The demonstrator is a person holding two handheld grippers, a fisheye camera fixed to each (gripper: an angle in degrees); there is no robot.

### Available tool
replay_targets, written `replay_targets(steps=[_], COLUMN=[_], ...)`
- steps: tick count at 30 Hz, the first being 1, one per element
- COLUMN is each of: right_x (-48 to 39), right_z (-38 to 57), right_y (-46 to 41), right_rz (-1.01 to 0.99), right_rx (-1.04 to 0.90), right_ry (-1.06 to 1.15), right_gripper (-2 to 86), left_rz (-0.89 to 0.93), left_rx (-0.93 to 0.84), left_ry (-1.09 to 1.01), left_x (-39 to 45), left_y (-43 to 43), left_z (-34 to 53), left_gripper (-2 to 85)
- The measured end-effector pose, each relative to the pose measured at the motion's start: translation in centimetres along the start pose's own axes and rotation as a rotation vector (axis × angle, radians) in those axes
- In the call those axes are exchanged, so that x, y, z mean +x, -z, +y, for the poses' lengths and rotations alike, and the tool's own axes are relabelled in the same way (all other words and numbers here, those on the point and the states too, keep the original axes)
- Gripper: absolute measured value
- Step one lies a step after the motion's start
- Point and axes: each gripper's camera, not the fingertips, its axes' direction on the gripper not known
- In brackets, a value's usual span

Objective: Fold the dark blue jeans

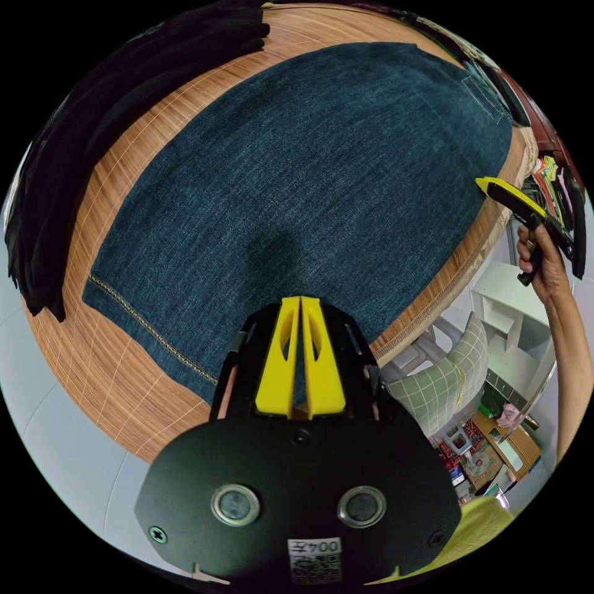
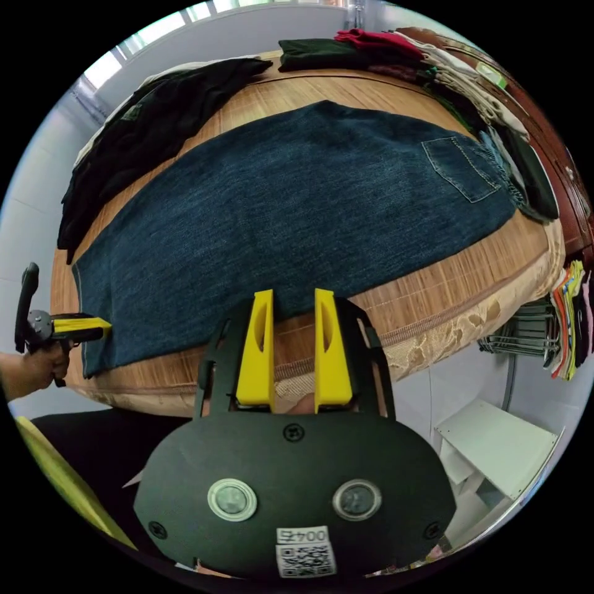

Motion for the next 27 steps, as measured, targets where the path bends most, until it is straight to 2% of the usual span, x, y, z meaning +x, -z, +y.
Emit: replay_targets(steps=[4,10,16,27], right_x=[0.2,0.2,1.1,1.5], right_z=[-1.1,-2.7,-6.3,-9.8], right_y=[0.8,3.2,1.1,1.1], right_rz=[-0.06,0.022,0.139,0.075], right_rx=[-0.049,0.041,-0.094,-0.199], right_ry=[0.03,0.011,0.09,0.205], right_gripper=[12.1,12.6,13.2,13.6], left_rz=[0.009,0.02,0.0,0.008], left_rx=[0.001,0.003,0.011,0.054], left_ry=[-0.004,-0.01,-0.012,-0.017], left_x=[-0.4,-0.7,-0.4,0.2], left_y=[0.2,0.4,0.6,0.4], left_z=[-0.3,-0.8,-1.2,-1.4], left_gripper=[0.3,0.2,0.2,0.5])
